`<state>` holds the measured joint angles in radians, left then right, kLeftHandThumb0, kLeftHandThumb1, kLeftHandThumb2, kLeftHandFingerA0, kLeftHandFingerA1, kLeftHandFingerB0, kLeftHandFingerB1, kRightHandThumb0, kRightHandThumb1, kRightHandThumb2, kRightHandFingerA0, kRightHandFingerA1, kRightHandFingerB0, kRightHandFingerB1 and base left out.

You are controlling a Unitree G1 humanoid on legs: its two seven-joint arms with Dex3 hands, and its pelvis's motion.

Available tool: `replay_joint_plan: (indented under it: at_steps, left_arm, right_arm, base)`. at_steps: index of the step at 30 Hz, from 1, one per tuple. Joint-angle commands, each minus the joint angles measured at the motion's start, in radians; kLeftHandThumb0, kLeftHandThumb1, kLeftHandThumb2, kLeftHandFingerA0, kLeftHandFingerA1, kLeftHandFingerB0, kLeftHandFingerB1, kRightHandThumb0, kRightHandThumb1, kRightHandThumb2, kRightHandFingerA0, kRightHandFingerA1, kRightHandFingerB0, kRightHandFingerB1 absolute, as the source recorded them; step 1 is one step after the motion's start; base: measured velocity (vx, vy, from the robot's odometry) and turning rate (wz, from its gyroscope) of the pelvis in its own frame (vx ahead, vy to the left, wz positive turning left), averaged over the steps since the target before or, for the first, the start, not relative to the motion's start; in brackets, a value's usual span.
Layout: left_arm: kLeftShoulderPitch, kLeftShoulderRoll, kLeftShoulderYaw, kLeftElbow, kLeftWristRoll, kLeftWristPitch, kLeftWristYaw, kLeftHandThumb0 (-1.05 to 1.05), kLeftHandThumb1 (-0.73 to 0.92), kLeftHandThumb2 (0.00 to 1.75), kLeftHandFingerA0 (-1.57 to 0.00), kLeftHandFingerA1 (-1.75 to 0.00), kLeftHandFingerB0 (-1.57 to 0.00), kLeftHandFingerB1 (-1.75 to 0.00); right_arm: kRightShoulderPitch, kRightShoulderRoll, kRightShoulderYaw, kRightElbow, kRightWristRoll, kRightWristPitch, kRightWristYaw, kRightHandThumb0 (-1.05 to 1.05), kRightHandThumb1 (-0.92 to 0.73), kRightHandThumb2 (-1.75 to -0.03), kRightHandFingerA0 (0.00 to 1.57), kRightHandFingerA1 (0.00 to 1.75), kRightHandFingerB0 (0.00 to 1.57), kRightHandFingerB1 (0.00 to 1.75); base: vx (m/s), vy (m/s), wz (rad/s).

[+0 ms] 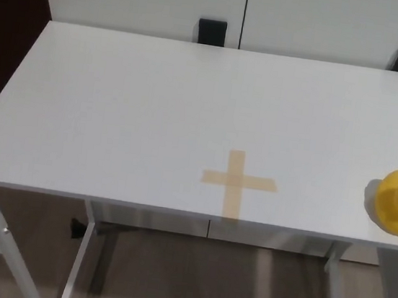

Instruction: The robot uses its right hand to push the yellow duck toy to the center of the white desk.

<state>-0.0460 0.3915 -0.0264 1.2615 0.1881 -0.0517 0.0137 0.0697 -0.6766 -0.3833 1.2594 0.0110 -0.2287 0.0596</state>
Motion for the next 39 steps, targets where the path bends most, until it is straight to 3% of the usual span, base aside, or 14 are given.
replay_joint_plan:
  at_steps: [1,6,10,13,16,17,21,24,25,27,31,33,37,39]
  left_arm:
    - [0.005,0.013,-0.009,0.023,0.016,-0.020,0.017,0.54,-0.36,1.53,-1.36,-0.82,-1.39,-0.83]
    - [0.002,0.014,-0.003,0.028,0.008,-0.018,0.012,0.57,-0.33,1.55,-1.46,-0.85,-1.23,-0.81]
    - [-0.001,0.013,-0.001,0.033,0.007,-0.014,0.009,0.58,-0.35,1.52,-1.43,-0.81,-1.25,-0.78]
    - [-0.003,0.011,-0.005,0.033,0.012,-0.014,0.013,0.61,-0.37,1.54,-1.44,-0.81,-1.35,-0.80]
    - [-0.005,0.011,-0.005,0.034,0.012,-0.013,0.013,0.58,-0.35,1.54,-1.46,-0.83,-1.28,-0.80]
    - [-0.007,0.012,-0.001,0.030,0.007,-0.011,0.009,0.60,-0.36,1.56,-1.43,-0.83,-1.23,-0.78]
    - [-0.012,0.014,0.002,0.026,0.004,-0.002,0.002,0.64,-0.34,1.57,-1.42,-0.84,-1.35,-0.81]
    - [-0.014,0.011,-0.002,0.029,0.008,0.000,0.005,0.58,-0.30,1.50,-1.36,-0.84,-1.36,-0.86]
    - [-0.014,0.011,0.000,0.031,0.007,-0.002,0.006,0.49,-0.24,1.40,-1.35,-0.89,-1.31,-0.89]
    - [-0.012,0.010,0.003,0.034,0.004,-0.009,0.005,0.69,-0.33,1.54,-1.39,-0.82,-1.36,-0.82]
    - [-0.008,-0.004,0.005,0.037,0.002,-0.019,0.008,0.64,-0.37,1.54,-1.40,-0.83,-1.35,-0.81]
    - [-0.008,-0.005,0.004,0.036,0.003,-0.015,0.008,0.58,-0.28,1.49,-1.38,-0.88,-1.31,-0.85]
    - [-0.006,-0.007,0.001,0.032,0.006,-0.014,0.010,0.63,-0.33,1.56,-1.44,-0.85,-1.31,-0.80]
    - [-0.008,-0.006,-0.004,0.034,0.011,-0.013,0.010,0.64,-0.33,1.57,-1.42,-0.84,-1.33,-0.81]
  right_arm:
    - [-0.010,-0.003,-0.103,0.013,0.109,-0.109,0.021,-0.38,-0.75,-0.64,0.27,0.40,0.12,0.26]
    - [-0.075,-0.051,-0.150,-0.029,0.135,-0.127,0.062,-0.72,-0.68,-1.00,0.12,0.49,0.04,0.26]
    - [-0.197,-0.094,-0.138,-0.027,0.111,-0.153,0.066,-0.73,-0.86,-0.67,0.17,0.40,0.10,0.24]
    - [-0.292,-0.124,-0.081,-0.096,0.065,-0.177,0.062,-0.78,-0.77,-1.20,0.00,0.43,0.00,0.22]
    - [-0.324,-0.128,-0.062,-0.111,0.061,-0.173,0.061,-0.90,-0.92,-0.85,0.00,0.43,0.00,0.21]
    - [-0.375,-0.111,-0.058,-0.127,0.077,-0.183,0.083,-1.05,-0.83,-1.31,0.00,0.55,0.00,0.48]
    - [-0.478,-0.042,-0.031,-0.187,0.102,-0.187,0.126,-1.05,-0.92,-0.92,0.00,0.85,0.00,0.69]
    - [-0.498,-0.011,-0.008,-0.217,0.101,-0.187,0.158,-1.05,-0.74,-1.21,0.06,0.77,0.00,0.64]
    - [-0.512,0.014,0.020,-0.238,0.084,-0.176,0.154,-1.05,-0.92,-0.91,0.00,0.71,0.00,0.50]
    - [-0.515,0.053,0.069,-0.308,0.052,-0.132,0.130,-1.05,-0.83,-1.36,0.00,0.48,0.16,0.19]
    - [-0.484,0.085,0.130,-0.434,0.021,-0.060,0.109,-0.95,-0.82,-1.32,0.03,0.62,0.00,0.31]
    - [-0.469,0.097,0.148,-0.463,0.010,-0.049,0.099,-0.99,-0.92,-0.88,0.10,0.55,0.04,0.39]
    - [-0.444,0.112,0.179,-0.511,-0.014,-0.029,0.080,-0.92,-0.82,-1.24,0.08,0.55,0.03,0.42]
    - [-0.440,0.129,0.196,-0.527,-0.013,-0.008,0.093,-0.95,-0.92,-0.84,0.13,0.46,0.06,0.33]
  base:
    - [0.00,0.000,0.00]
    - [0.00,0.000,0.00]
    - [0.00,0.001,-0.03]
    - [0.00,0.000,0.00]
    - [0.01,0.001,0.02]
    - [0.00,0.000,0.00]
    - [0.01,0.000,0.04]
    - [0.00,0.000,0.00]
    - [0.00,0.000,0.00]
    - [0.00,0.000,0.00]
    - [0.00,0.000,0.00]
    - [0.00,0.000,0.00]
    - [0.00,0.000,0.00]
    - [0.00,0.000,0.00]
